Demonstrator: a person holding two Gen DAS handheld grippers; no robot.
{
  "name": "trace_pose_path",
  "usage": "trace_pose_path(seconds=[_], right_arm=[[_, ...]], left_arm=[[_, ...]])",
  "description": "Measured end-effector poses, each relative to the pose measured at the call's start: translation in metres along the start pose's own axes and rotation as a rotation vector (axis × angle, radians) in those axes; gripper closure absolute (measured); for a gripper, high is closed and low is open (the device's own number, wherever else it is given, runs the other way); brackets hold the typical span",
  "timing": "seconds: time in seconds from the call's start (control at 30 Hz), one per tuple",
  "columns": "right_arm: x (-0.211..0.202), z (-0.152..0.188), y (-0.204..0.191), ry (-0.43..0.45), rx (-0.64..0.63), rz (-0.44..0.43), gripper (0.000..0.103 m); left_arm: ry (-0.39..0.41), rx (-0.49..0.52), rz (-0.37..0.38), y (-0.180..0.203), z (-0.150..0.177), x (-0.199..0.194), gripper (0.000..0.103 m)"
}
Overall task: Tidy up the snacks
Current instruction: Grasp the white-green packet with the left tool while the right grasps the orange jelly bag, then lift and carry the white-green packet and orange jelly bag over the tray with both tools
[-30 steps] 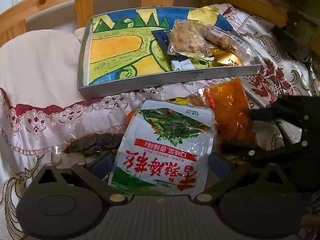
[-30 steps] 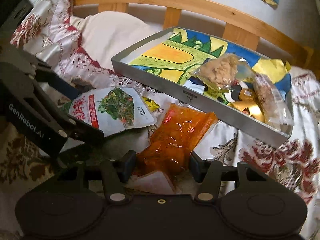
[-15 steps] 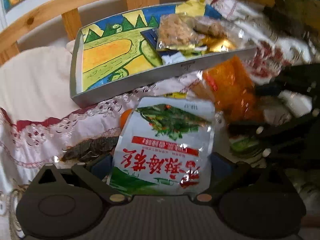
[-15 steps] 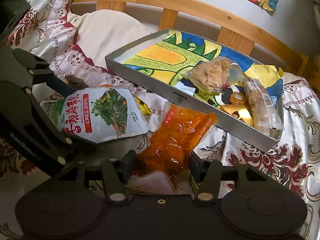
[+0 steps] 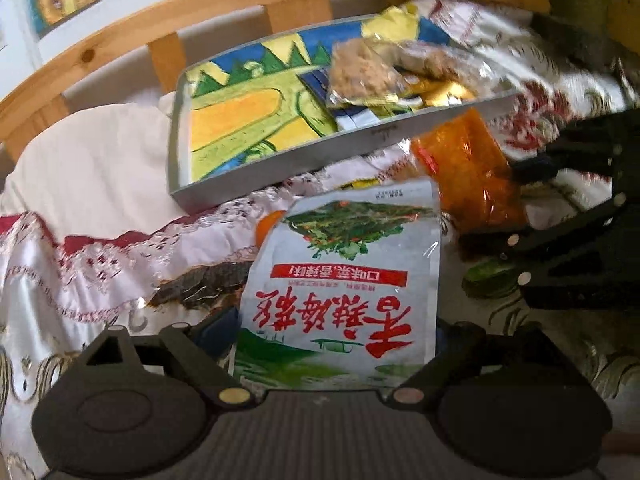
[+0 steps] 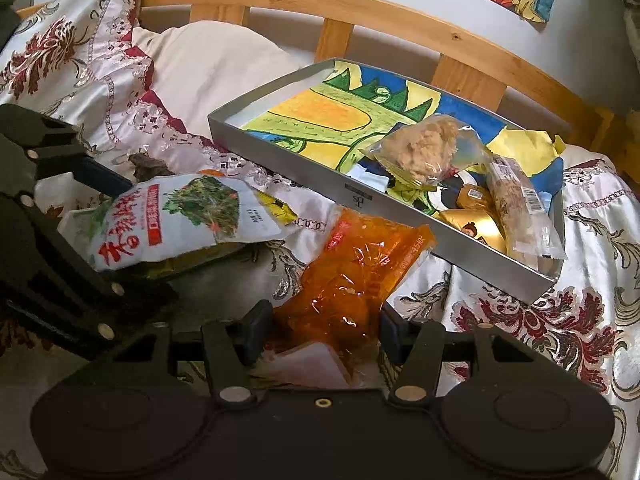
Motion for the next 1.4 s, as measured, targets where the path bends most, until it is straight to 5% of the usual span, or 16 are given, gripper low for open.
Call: trace_pose_path(seconds=[0.6, 0.93, 1.03, 1.2, 1.27, 1.4], right_arm=[[-0.034, -0.019, 0.001, 0.133, -0.036, 0.035, 0.046], [-0.049, -0.021, 0.036, 0.176, 0.027, 0.088, 0.046], [-0.052, -0.020, 0.048, 0.184, 0.051, 0.104, 0.046], [-0.052, -0.016, 0.064, 0.180, 0.096, 0.116, 0.046], [-0.052, -0.015, 0.067, 0.179, 0.105, 0.118, 0.046], [-0.052, -0.016, 0.066, 0.186, 0.101, 0.113, 0.046]], left_arm=[[0.058, -0.224, -0.024, -0.013, -0.018, -0.047, 0.013], [0.068, -0.231, -0.066, 0.008, -0.039, -0.053, 0.016], [0.058, -0.209, -0.068, 0.016, -0.048, -0.053, 0.060], [0.011, -0.202, -0.118, 0.022, -0.050, -0.036, 0.058], [-0.001, -0.218, -0.120, 0.022, -0.049, -0.031, 0.074], [-0.002, -0.213, -0.155, 0.020, -0.049, -0.032, 0.084]])
Point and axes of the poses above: each gripper's, at about its wrist camera, not at the fingertips, and x roughly the way its jaws point, y to its right, z to its underside, the point moved 4 cm from there along x, roughly the way its jaws point, and after that the axes turned 15 degrees about -x, right-handed, at the moved point
